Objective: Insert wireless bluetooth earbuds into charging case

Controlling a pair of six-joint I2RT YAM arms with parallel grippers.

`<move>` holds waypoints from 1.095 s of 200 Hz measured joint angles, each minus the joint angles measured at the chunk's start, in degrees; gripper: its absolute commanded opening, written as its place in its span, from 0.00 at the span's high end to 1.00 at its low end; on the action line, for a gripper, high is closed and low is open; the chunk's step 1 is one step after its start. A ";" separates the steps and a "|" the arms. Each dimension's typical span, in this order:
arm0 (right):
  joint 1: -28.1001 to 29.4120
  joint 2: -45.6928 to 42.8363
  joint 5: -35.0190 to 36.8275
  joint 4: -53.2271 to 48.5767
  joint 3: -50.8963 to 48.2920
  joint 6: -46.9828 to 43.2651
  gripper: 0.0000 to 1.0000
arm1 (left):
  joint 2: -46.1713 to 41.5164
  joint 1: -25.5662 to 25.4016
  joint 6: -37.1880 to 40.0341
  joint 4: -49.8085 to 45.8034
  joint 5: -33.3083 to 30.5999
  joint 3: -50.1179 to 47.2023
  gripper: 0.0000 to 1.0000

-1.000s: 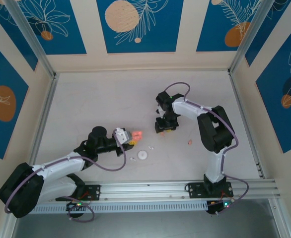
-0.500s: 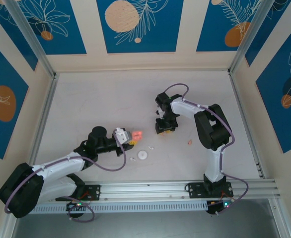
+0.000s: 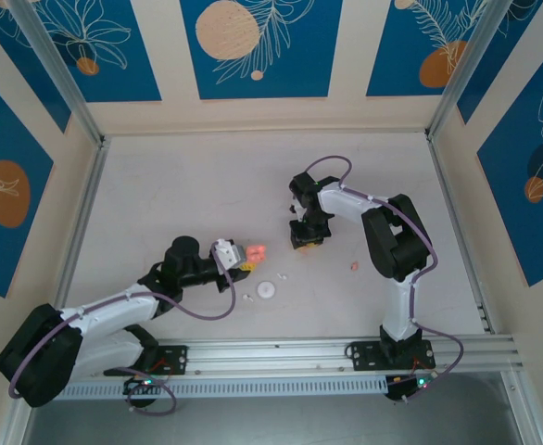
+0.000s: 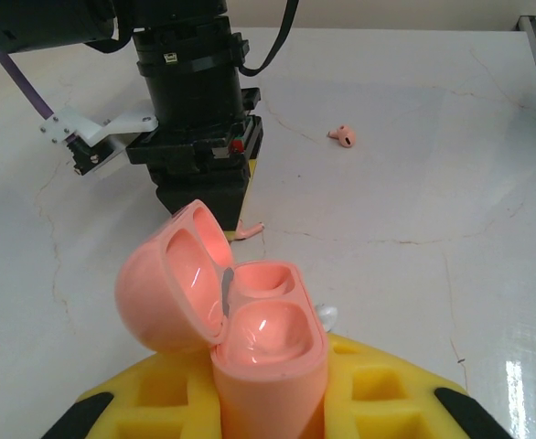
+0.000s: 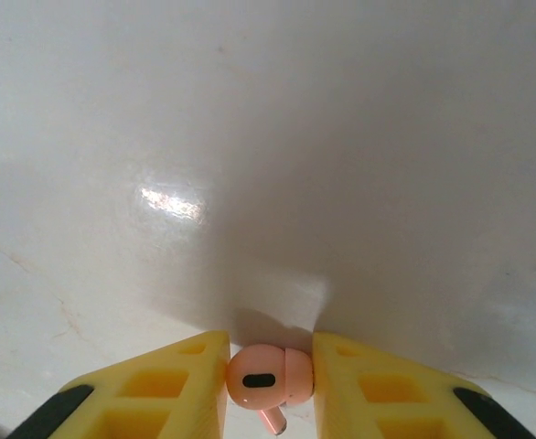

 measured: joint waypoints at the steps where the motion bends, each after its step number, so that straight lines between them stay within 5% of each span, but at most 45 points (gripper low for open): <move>1: 0.00 0.00 0.00 0.00 0.00 0.00 0.73 | 0.00 0.00 0.00 -0.02 0.00 0.00 0.85; 121: -0.11 -8.37 -0.46 7.91 -9.49 2.34 0.76 | 6.91 -0.04 -0.44 4.24 -1.05 0.02 0.86; 219: -0.76 -27.10 -7.54 37.18 -32.59 12.33 0.76 | 20.96 -0.92 -3.72 22.25 -2.36 0.02 0.86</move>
